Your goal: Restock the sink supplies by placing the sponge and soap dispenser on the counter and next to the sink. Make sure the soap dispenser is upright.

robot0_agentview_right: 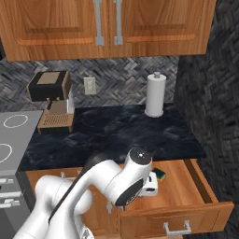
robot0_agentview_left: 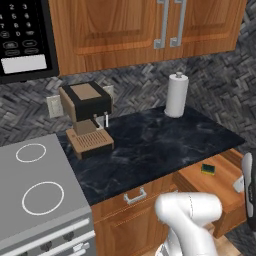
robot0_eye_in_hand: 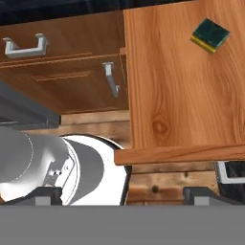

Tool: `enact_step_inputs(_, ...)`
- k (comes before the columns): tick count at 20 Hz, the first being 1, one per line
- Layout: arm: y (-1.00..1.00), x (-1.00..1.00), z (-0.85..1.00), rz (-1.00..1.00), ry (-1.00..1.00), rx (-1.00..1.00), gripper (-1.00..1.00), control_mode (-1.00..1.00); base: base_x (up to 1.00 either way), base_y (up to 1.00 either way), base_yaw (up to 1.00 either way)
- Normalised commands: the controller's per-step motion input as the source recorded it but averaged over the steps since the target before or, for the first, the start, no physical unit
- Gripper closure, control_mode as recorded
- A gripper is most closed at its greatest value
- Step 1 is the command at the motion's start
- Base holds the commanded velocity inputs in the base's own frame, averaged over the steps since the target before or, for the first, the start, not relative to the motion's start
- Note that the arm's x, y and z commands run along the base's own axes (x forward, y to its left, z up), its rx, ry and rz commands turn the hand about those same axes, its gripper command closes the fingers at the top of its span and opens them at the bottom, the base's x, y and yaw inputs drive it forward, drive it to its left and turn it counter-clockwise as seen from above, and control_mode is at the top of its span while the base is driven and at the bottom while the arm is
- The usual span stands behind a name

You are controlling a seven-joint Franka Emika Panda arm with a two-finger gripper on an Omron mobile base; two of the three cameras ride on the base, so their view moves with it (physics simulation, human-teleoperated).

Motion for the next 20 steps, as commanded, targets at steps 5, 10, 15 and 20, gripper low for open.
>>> enact_step_inputs(5, -0.41, 0.29, -0.36, 0.00, 0.04, 0.00, -1.00, -1.00, 0.00, 0.00, 0.00)
enact_step_inputs(10, -0.27, 0.48, -0.25, 0.00, 0.09, 0.00, -1.00, -1.00, 0.00, 0.00, 0.00)
enact_step_inputs(15, -0.22, 0.44, -0.38, 0.00, 0.11, 0.00, -1.00, -1.00, 0.00, 0.00, 0.00)
enact_step_inputs(20, -0.19, 0.34, -0.49, 0.00, 0.09, 0.00, -1.00, -1.00, 0.00, 0.00, 0.00)
